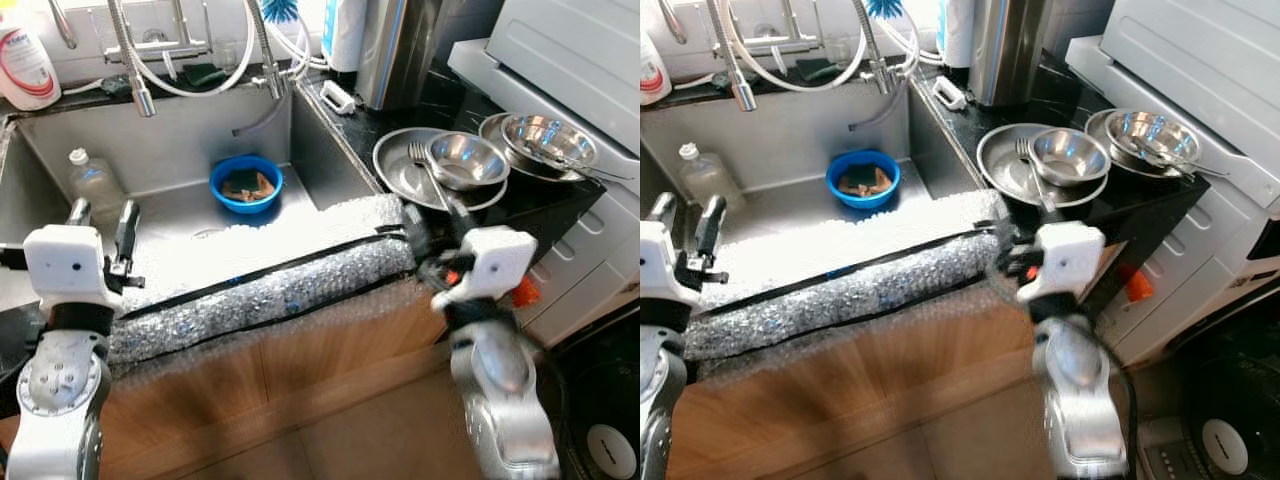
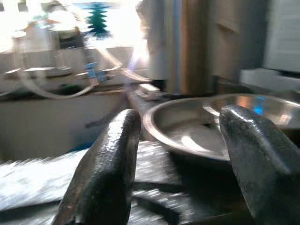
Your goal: Kitchen organization
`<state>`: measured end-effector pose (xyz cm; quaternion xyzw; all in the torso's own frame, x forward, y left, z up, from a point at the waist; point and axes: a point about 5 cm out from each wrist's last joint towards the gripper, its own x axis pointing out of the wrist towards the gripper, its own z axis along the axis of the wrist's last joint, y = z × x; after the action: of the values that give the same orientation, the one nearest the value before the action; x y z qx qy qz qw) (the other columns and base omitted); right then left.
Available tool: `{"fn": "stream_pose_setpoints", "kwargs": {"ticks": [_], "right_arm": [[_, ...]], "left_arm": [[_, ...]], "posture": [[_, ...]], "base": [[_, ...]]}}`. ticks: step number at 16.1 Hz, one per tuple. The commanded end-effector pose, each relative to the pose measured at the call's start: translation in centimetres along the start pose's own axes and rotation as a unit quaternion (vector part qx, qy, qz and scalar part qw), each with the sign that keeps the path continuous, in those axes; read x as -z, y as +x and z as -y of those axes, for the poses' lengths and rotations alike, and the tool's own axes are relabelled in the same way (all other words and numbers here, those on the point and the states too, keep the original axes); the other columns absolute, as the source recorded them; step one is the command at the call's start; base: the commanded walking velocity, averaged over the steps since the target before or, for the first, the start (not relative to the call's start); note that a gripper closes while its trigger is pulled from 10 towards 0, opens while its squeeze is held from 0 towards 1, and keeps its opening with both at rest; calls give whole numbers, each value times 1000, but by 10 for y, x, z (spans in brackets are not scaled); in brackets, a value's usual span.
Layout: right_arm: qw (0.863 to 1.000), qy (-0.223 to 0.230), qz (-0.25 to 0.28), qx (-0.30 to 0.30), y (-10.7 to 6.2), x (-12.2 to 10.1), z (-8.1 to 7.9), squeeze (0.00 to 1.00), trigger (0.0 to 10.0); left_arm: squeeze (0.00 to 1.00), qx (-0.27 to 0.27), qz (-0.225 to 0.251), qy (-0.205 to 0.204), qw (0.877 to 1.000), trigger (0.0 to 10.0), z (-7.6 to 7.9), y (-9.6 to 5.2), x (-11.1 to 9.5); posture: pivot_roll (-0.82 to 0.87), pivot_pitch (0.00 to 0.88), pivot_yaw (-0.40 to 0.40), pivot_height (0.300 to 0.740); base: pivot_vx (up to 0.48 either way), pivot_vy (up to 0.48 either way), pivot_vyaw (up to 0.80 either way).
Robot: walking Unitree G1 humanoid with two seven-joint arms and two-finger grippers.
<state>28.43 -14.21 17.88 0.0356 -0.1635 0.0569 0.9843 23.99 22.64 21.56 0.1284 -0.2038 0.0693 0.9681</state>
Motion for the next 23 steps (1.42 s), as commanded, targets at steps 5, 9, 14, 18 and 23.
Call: {"fn": "stream_pose_setpoints", "kwargs": {"ticks": [5,9,14,18,23], "right_arm": [[997,-10,-29,76,1,8,27,0,10000],[995,-4,-41,89,0,13,33,0,10000],[997,2,-39,73,12,12,33,4,10000],[997,0,-39,65,20,14,37,498,10000],[997,-11,-66,31,19,26,36,0,10000]], "left_arm": [[0,-3,-10,1,1000,10000,2,0,2],[0,1,-13,-2,1000,10000,3,0,3],[0,-1,-15,-5,1000,10000,5,1,4],[0,-2,-15,-8,1000,10000,6,2,5],[0,-5,-15,-13,1000,10000,8,2,6]], "posture": [[47,151,-55,740],[48,153,-54,740],[52,155,-56,740],[55,154,-60,740],[56,152,-63,740]], "base": [[0,0,0],[0,0,0],[0,0,0],[0,0,0],[0,0,0]]}}
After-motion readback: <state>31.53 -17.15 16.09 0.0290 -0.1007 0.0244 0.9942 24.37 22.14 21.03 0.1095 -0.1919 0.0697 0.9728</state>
